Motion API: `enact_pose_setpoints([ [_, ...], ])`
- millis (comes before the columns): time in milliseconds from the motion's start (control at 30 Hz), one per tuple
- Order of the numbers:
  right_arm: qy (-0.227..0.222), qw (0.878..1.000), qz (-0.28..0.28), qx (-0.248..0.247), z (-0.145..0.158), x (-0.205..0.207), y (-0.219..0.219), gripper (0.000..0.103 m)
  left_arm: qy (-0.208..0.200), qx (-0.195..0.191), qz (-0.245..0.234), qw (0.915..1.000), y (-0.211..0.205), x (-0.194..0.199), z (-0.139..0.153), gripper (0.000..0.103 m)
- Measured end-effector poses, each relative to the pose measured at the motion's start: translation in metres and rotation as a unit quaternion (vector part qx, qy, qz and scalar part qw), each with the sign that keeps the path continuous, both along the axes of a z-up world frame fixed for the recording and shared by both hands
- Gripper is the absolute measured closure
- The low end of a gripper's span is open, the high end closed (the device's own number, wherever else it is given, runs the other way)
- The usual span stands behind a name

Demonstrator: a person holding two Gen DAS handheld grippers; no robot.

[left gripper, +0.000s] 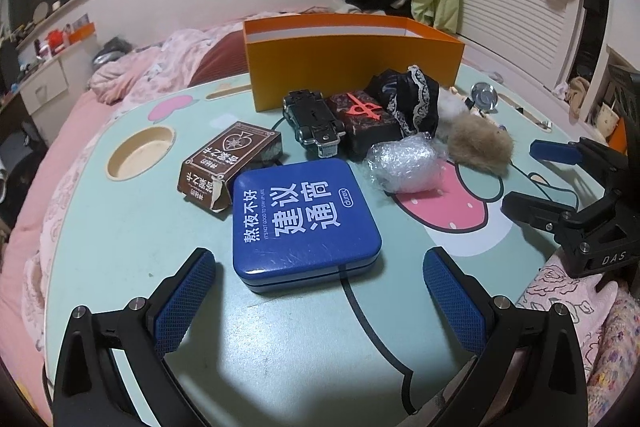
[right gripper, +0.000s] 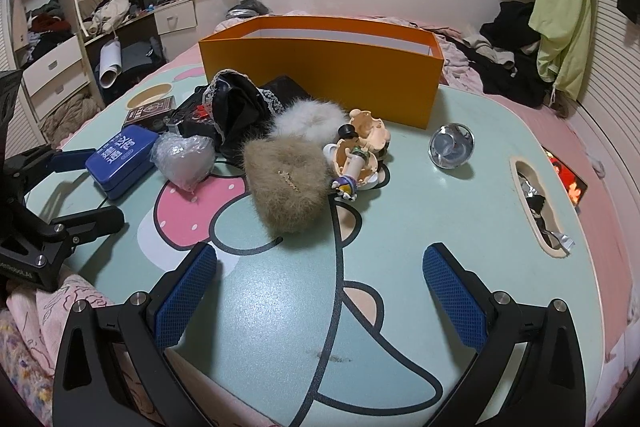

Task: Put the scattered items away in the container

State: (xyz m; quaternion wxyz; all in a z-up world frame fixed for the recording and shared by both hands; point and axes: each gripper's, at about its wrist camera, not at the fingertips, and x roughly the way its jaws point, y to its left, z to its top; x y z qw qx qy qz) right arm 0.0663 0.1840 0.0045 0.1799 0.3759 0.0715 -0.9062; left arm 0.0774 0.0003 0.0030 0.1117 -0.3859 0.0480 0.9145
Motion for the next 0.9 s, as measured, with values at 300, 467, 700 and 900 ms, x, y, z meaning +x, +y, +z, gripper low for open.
enact_pose_setpoints([
  [300,0.002,1.0,0.002,0.0,0.0006,-0.0003,0.0006,0.0,0.004,0.0,-0.001,1.0,0.0004,0.0007,-0.0006,0.0],
  [467,0.002,1.0,0.002,0.0,0.0005,-0.0001,0.0005,0.0,0.005,0.0,-0.001,1.0,0.0009,0.0013,-0.0009,0.0],
  [700,0.002,1.0,0.002,0.0,0.0002,0.0001,0.0003,0.0,0.005,0.0,-0.001,1.0,0.0009,0.0014,-0.0011,0.0],
  [900,0.002,1.0,0.002,0.0,-0.0001,0.0003,0.0002,0.0,0.005,0.0,-0.001,1.0,0.001,0.0016,-0.0012,0.0],
])
